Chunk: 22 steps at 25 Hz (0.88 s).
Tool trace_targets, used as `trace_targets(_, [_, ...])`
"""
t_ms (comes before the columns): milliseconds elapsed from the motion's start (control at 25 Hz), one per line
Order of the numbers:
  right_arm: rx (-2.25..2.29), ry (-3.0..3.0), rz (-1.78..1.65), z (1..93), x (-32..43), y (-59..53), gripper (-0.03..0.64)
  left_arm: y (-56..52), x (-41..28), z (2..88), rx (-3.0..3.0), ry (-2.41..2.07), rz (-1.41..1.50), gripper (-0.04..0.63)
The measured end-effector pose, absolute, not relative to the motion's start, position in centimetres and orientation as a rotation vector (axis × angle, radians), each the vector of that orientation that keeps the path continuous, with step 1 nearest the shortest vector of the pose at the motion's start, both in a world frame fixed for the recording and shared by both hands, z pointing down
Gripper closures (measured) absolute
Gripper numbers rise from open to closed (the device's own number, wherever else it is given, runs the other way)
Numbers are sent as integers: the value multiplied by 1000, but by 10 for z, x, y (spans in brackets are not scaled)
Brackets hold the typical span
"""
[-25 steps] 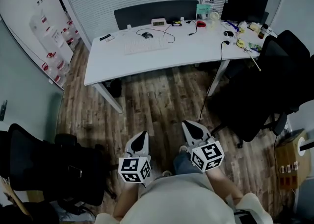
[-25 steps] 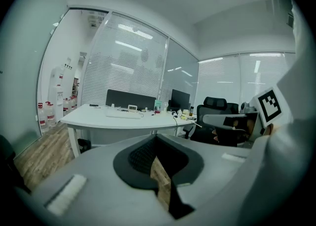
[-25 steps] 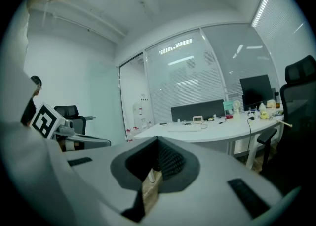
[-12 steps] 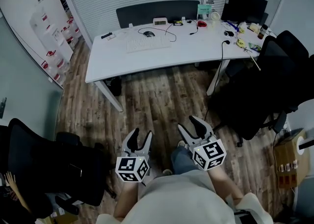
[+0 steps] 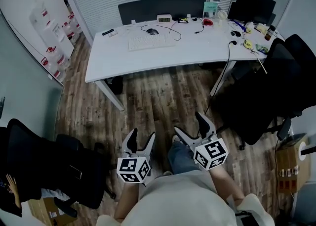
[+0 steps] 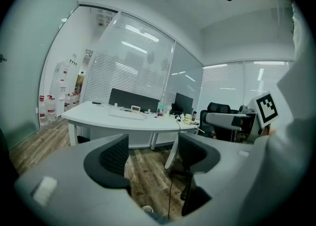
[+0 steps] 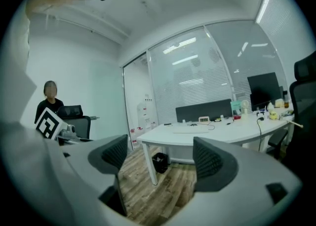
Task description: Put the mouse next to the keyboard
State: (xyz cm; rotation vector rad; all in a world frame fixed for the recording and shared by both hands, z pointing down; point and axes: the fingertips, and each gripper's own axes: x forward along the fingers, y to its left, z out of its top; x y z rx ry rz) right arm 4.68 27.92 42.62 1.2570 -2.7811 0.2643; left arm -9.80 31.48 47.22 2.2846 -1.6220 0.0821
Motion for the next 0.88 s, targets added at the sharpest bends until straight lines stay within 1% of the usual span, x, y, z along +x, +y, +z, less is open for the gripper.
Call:
trace_targets(240, [1249,-2785,265,432,44,232,225,267,-103,479,2268,-1639,84,295])
trace_targets(880, [1170,-2825,256,415,56,65,225,105,-89,456,2242,-1709,55,295])
